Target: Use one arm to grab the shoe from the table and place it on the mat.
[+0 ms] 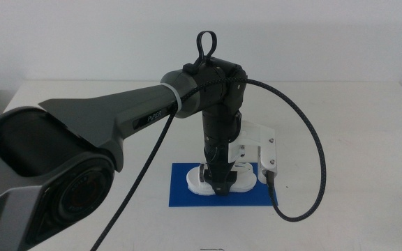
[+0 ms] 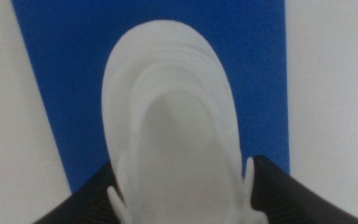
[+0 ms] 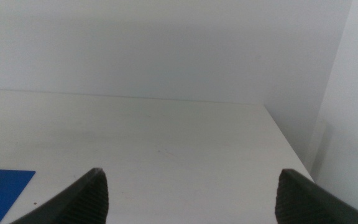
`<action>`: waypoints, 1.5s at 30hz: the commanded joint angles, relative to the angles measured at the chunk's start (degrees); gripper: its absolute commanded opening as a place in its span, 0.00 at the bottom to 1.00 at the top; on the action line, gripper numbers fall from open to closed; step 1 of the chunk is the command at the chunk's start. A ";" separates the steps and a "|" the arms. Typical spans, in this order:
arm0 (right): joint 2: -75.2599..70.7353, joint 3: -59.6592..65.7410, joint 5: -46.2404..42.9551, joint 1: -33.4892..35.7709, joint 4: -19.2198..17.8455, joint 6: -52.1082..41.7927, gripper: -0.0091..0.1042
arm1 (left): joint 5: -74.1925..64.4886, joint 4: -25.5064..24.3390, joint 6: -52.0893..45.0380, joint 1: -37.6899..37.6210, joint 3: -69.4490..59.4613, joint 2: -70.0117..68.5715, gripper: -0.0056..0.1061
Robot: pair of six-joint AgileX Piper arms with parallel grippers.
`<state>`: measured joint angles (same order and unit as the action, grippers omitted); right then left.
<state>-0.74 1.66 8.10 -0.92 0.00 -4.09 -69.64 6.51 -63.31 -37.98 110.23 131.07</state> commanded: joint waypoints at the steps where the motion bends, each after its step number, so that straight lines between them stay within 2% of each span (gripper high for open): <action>1: -1.11 -1.06 -4.39 0.09 -0.51 -0.30 0.91 | -4.77 0.61 -0.03 -0.12 1.53 -3.81 0.67; 6: -1.11 -1.06 -4.39 0.09 -0.51 -0.30 0.91 | -5.98 0.52 -0.03 -0.12 1.67 -4.58 0.85; 8: -1.11 -1.06 -4.39 0.09 -0.51 -0.30 0.91 | -5.98 0.32 -0.03 -0.12 1.72 -5.25 0.89; 15: -1.11 -1.06 -4.39 0.09 -0.51 -0.30 0.91 | -5.98 0.15 0.65 -0.12 2.33 -9.57 0.89; 23: -1.11 -1.06 -4.39 0.09 -0.51 -0.30 0.91 | -5.98 -0.03 7.08 -0.12 5.60 -19.01 0.89; 26: -1.11 -1.06 -4.39 0.09 -0.51 -0.30 0.91 | -5.69 -1.74 8.56 -0.08 6.49 -22.95 0.89; 28: -1.11 -1.06 -4.39 0.09 -0.51 -0.30 0.91 | -5.22 -3.04 13.46 -0.01 6.49 -25.23 0.89; 32: -1.11 -1.06 -4.39 0.09 -0.51 -0.30 0.91 | -5.94 -5.52 24.14 2.77 6.00 -30.50 0.89; 40: -1.11 -1.06 -4.39 0.09 -0.51 -0.30 0.91 | -5.94 -3.10 22.96 11.07 5.05 -38.42 0.89; 45: -1.11 -1.06 -4.39 0.09 -0.51 -0.30 0.91 | 0.19 -2.89 24.45 15.79 -4.12 -48.02 0.89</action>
<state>-0.74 1.66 8.10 -0.92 0.00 -4.09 -71.98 2.86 -40.12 -23.02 107.49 88.92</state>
